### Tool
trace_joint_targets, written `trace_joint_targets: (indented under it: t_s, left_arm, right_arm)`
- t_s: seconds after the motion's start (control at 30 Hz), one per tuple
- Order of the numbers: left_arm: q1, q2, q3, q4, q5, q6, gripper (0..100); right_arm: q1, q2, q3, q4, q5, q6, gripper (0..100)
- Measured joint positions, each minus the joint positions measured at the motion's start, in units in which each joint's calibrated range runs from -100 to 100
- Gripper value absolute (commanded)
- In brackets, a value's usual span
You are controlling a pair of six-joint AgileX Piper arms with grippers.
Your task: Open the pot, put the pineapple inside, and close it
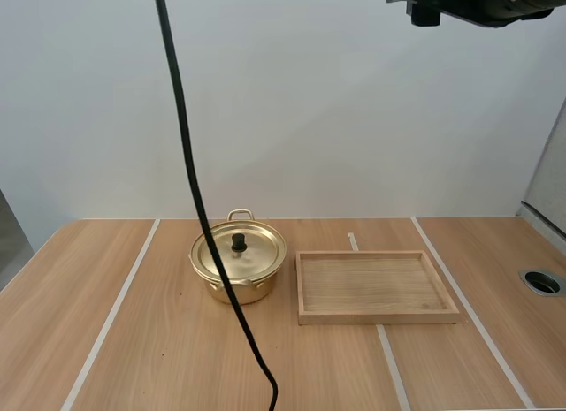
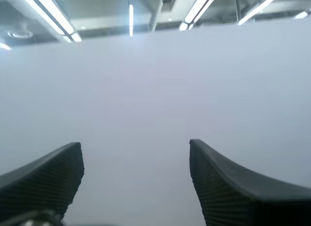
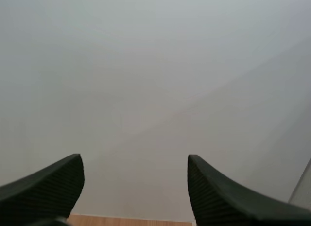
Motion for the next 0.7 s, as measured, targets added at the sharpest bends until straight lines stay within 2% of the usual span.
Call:
trace_joint_targets:
  t_s: [0.13, 0.23, 0.37, 0.53, 0.7]
  left_arm:
    - [0.00, -7.46, 2.29, 0.00, -4.35, -2.00, 100]
    - [0.00, -12.81, 6.63, 0.00, -9.84, -2.46, 100]
    - [0.00, -19.48, 15.47, 2.99, -15.25, -2.66, 100]
    - [0.00, -27.55, 29.55, 7.33, -19.22, -3.08, 100]
    - [0.00, -34.58, 41.60, 8.09, -20.01, -3.76, 100]
  right_arm:
    - [0.00, -2.24, 0.80, -0.71, -6.80, 3.38, 100]
    - [0.00, -5.51, 3.28, -2.50, -18.31, 6.30, 100]
    - [0.00, -10.55, 8.01, -5.35, -34.02, 7.12, 100]
    - [0.00, -15.89, 18.19, -6.65, -44.08, 7.31, 100]
    - [0.00, -19.17, 32.47, -7.49, -52.89, 7.34, 100]
